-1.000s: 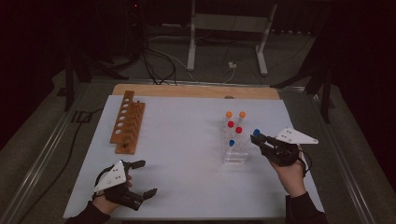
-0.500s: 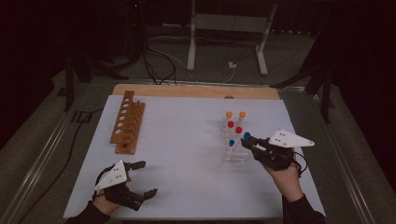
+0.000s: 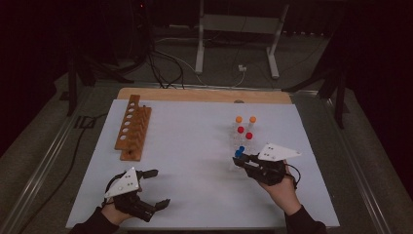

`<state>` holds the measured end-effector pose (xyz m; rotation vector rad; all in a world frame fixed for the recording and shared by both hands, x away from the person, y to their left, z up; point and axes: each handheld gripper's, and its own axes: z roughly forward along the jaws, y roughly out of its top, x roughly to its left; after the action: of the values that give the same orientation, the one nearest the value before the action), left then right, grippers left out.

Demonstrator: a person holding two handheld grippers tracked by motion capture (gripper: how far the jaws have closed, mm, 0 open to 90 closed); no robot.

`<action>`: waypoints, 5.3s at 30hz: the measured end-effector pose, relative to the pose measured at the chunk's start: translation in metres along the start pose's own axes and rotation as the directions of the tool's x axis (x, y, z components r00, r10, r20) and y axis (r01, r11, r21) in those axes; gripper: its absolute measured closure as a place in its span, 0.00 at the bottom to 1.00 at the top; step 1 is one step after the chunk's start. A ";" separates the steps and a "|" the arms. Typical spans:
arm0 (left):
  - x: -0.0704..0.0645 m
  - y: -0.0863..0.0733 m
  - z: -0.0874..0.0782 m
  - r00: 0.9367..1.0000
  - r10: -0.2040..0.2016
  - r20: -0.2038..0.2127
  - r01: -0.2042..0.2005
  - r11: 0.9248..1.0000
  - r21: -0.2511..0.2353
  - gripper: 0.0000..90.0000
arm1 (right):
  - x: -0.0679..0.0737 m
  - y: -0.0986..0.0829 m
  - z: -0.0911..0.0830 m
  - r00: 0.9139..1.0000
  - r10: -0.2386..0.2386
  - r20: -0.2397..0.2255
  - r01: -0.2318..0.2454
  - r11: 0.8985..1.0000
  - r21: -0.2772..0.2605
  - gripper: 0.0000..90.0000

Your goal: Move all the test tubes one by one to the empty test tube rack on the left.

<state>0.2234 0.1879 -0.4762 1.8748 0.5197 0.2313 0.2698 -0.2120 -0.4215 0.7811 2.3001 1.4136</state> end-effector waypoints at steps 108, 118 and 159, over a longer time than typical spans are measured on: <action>0.012 0.091 0.069 0.996 0.088 0.021 -0.088 0.996 -0.019 0.86 | 0.042 -0.005 0.032 0.990 0.026 -0.137 -0.029 0.999 -0.016 0.19; 0.032 0.095 0.054 0.995 0.075 -0.068 -0.076 0.997 -0.011 0.86 | 0.036 -0.006 0.027 0.982 0.050 -0.181 -0.059 0.997 -0.046 0.00; 0.155 0.124 0.000 0.919 -0.049 -0.391 0.024 0.997 -0.070 0.86 | 0.044 -0.005 0.023 0.982 0.007 -0.187 -0.024 0.996 -0.090 0.00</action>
<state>0.3902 0.2243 -0.3750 1.7590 0.8100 0.6012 0.2453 -0.1708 -0.4362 0.6662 2.3496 1.6508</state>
